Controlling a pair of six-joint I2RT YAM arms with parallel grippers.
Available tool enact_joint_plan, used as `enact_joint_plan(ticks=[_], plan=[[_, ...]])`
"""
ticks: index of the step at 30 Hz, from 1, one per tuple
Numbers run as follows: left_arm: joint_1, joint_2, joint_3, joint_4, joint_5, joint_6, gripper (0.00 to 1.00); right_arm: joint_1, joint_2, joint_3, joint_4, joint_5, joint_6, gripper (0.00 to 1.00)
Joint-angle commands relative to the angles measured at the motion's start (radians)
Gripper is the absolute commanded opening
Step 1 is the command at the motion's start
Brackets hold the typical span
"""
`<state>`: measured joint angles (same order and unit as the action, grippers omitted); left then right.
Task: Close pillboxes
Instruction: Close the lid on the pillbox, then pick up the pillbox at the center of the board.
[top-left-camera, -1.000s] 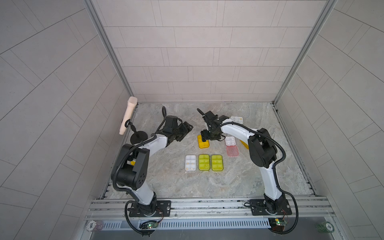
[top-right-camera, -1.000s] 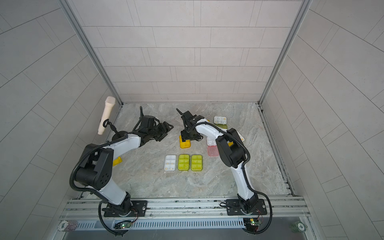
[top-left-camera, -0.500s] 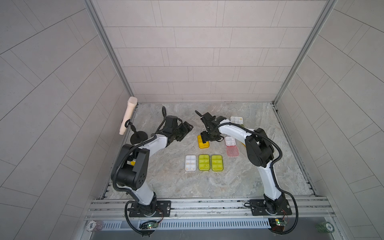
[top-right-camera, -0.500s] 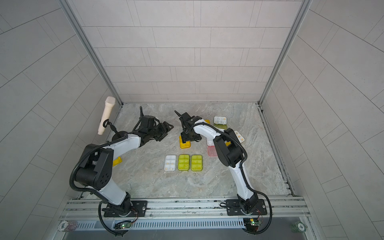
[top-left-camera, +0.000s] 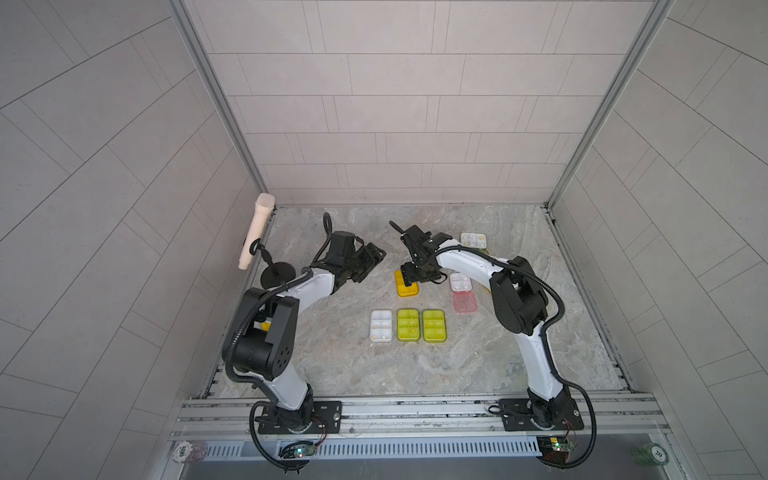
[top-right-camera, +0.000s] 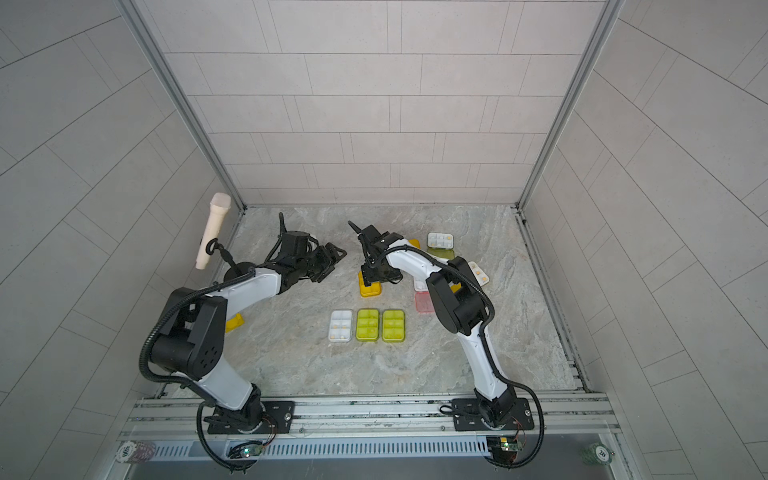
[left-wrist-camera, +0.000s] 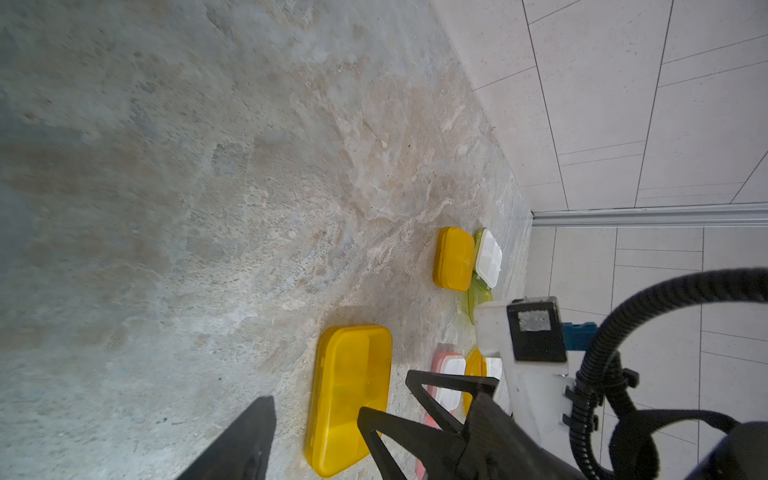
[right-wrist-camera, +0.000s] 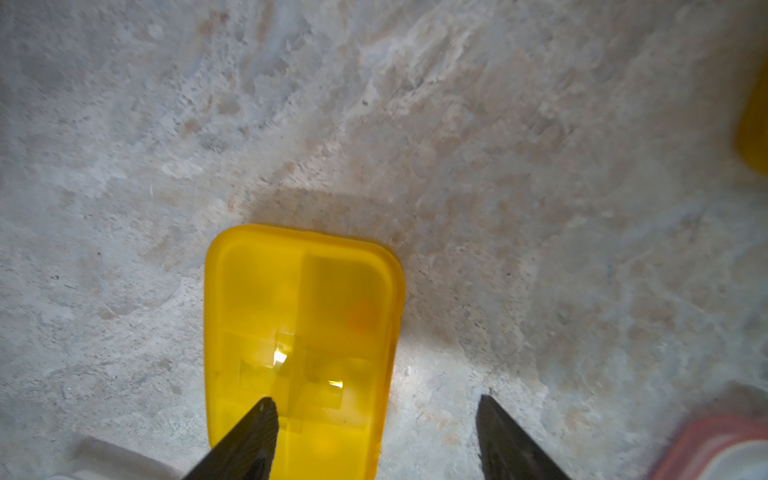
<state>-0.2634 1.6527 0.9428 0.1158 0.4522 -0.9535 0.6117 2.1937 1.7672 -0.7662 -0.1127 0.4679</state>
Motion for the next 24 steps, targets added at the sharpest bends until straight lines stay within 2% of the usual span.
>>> enact_joint_plan(ticks=[1,9,24], plan=[[0.014,-0.033,-0.012,0.016,0.004,-0.014,0.78,0.029,0.009,-0.001,-0.034,0.031,0.000,0.79],[0.039,-0.049,-0.015,0.015,-0.001,-0.014,0.78,0.054,0.050,0.077,-0.041,0.052,0.032,0.83],[0.058,-0.062,-0.016,0.023,0.007,-0.021,0.78,0.082,0.116,0.142,-0.069,0.097,0.048,0.83]])
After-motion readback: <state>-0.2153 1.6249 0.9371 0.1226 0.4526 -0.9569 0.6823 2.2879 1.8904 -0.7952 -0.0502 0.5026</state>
